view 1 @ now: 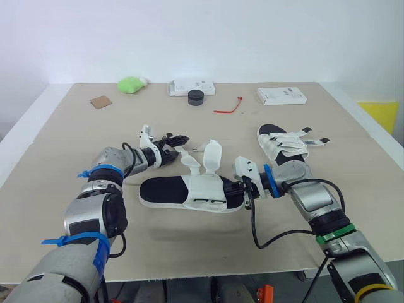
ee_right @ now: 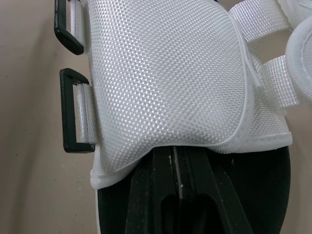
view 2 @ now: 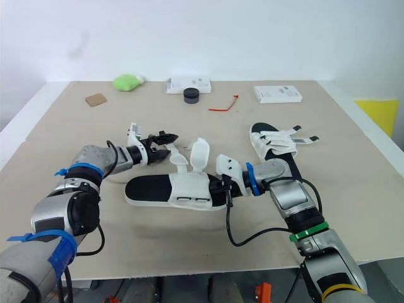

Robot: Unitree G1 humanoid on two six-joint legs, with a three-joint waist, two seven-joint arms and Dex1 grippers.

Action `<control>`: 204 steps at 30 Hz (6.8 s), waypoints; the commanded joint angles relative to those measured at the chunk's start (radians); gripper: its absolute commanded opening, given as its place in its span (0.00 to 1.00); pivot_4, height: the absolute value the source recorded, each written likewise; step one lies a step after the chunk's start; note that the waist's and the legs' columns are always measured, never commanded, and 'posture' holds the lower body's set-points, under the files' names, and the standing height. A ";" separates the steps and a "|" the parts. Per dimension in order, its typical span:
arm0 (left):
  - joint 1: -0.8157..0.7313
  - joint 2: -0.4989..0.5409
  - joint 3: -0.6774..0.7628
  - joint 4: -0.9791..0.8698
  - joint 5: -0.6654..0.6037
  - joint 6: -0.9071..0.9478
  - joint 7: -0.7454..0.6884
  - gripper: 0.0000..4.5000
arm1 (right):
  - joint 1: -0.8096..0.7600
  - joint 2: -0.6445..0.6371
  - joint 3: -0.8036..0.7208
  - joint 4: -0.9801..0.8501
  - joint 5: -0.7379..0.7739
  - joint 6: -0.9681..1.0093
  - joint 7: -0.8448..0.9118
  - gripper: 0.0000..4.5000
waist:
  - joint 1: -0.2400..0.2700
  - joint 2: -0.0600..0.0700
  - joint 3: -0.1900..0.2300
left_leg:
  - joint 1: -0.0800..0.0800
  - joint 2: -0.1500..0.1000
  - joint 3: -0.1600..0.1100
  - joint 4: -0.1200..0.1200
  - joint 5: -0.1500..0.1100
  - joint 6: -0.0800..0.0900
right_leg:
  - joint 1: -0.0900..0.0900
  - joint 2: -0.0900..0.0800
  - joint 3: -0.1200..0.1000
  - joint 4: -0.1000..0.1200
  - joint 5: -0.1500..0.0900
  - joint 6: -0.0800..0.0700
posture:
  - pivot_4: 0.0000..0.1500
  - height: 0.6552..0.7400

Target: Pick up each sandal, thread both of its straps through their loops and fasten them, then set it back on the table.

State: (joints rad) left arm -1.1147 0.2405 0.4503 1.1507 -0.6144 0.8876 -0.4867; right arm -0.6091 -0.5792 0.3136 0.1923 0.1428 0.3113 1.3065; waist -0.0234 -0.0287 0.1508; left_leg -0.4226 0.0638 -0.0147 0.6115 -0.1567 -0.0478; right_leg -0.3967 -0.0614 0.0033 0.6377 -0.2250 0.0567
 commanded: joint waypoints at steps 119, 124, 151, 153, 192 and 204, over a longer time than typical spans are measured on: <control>0.049 0.213 -0.471 -0.333 -0.061 0.322 -0.618 0.99 | 0.040 0.014 0.053 -0.024 -0.034 0.075 -0.003 0.00 | -0.010 -0.003 0.004 | 0.000 0.003 -0.010 -0.011 0.001 -0.008 | -0.008 0.011 0.003 0.012 -0.013 -0.006 | 1.00 1.00; 0.071 0.222 -0.534 -0.401 -0.041 0.384 -0.710 0.99 | 0.050 0.007 0.046 -0.038 -0.031 0.085 -0.010 0.00 | -0.010 -0.003 0.004 | 0.000 0.003 -0.010 -0.011 0.001 -0.009 | -0.008 0.011 0.003 0.012 -0.013 -0.006 | 1.00 1.00; 0.130 0.182 -0.526 -0.508 -0.028 0.421 -0.696 0.99 | 0.051 0.008 0.042 -0.050 -0.022 0.101 -0.017 0.00 | -0.010 -0.003 0.004 | 0.000 0.002 -0.011 -0.010 0.001 -0.009 | -0.007 0.011 0.003 0.012 -0.013 -0.006 | 1.00 1.00; 0.126 0.180 -0.522 -0.505 -0.026 0.419 -0.695 0.88 | 0.051 0.008 0.042 -0.049 -0.022 0.101 -0.018 0.00 | -0.010 -0.003 0.004 | 0.000 0.002 -0.011 -0.010 0.001 -0.009 | -0.007 0.011 0.003 0.012 -0.013 -0.006 | 1.00 1.00; 0.517 0.329 -0.672 -1.315 0.195 -0.692 -1.073 0.04 | 0.039 0.008 0.043 -0.045 -0.016 0.109 -0.005 0.00 | -0.002 0.000 0.004 | 0.001 0.002 -0.006 -0.009 0.001 -0.009 | -0.006 0.012 0.013 0.012 -0.015 -0.011 | 1.00 1.00; 0.619 0.348 -0.734 -1.283 0.138 -1.036 -1.128 0.42 | 0.043 0.007 0.047 -0.049 -0.018 0.108 -0.003 0.00 | -0.002 0.000 0.004 | 0.001 0.003 -0.006 -0.008 0.001 -0.009 | -0.007 0.016 0.017 0.013 -0.015 -0.010 | 1.00 1.00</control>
State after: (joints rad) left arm -0.5038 0.5710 -0.2795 -0.1094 -0.4280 -0.1481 -1.6100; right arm -0.5968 -0.5666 0.3092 0.1174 0.1542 0.3960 1.3001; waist -0.0253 -0.0291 0.1549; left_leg -0.4218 0.0665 -0.0206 0.6031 -0.1560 -0.0563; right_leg -0.4034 -0.0455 0.0207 0.6502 -0.2400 0.0464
